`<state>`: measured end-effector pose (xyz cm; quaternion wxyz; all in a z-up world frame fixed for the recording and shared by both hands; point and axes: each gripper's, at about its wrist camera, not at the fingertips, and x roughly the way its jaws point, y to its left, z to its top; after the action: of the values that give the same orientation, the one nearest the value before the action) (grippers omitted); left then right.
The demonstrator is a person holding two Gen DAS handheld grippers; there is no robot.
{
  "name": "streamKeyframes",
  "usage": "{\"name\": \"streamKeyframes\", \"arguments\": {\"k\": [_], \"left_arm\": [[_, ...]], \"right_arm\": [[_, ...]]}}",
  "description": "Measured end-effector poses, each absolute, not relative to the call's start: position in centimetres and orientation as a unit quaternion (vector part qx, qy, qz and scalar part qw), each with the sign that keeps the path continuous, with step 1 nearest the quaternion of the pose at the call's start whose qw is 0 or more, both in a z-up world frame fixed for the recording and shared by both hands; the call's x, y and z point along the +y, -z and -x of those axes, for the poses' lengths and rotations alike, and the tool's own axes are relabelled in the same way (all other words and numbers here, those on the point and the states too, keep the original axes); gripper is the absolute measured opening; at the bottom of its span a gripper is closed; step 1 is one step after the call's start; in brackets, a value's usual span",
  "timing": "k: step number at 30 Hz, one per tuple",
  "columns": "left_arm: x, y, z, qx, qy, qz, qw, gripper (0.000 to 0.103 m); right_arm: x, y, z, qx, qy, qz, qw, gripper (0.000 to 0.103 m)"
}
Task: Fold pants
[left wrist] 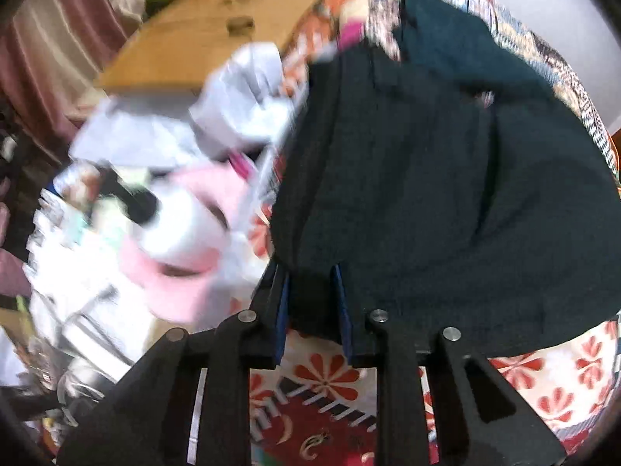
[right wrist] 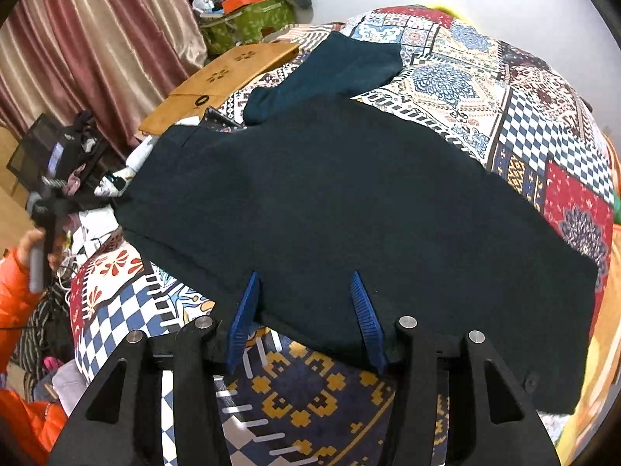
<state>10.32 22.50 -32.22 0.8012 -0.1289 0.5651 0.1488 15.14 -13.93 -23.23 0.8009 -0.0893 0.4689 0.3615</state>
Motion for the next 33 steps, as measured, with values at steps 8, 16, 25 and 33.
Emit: {"name": "streamKeyframes", "arguments": {"k": [8,16,25,33], "left_arm": [[21.1,28.6,-10.9,0.548,-0.167,0.041,0.819,0.061],[16.6,22.5,-14.6,0.489,-0.106,0.026,0.865,0.079],[4.7,24.4,-23.6,0.528,0.034,-0.014,0.848,0.08],[-2.7,25.0,-27.4,0.54,0.076,-0.081,0.834,0.08]], "right_arm": [[-16.3,22.1,-14.6,0.456,-0.331,0.064,0.823,0.046],[-24.3,20.9,-14.6,0.443,-0.229,0.0,0.867,0.051],[-33.0,23.8,-13.5,0.476,-0.122,-0.097,0.865,0.061],[-37.3,26.7,-13.4,0.481,-0.101,-0.231,0.84,0.061]]}}
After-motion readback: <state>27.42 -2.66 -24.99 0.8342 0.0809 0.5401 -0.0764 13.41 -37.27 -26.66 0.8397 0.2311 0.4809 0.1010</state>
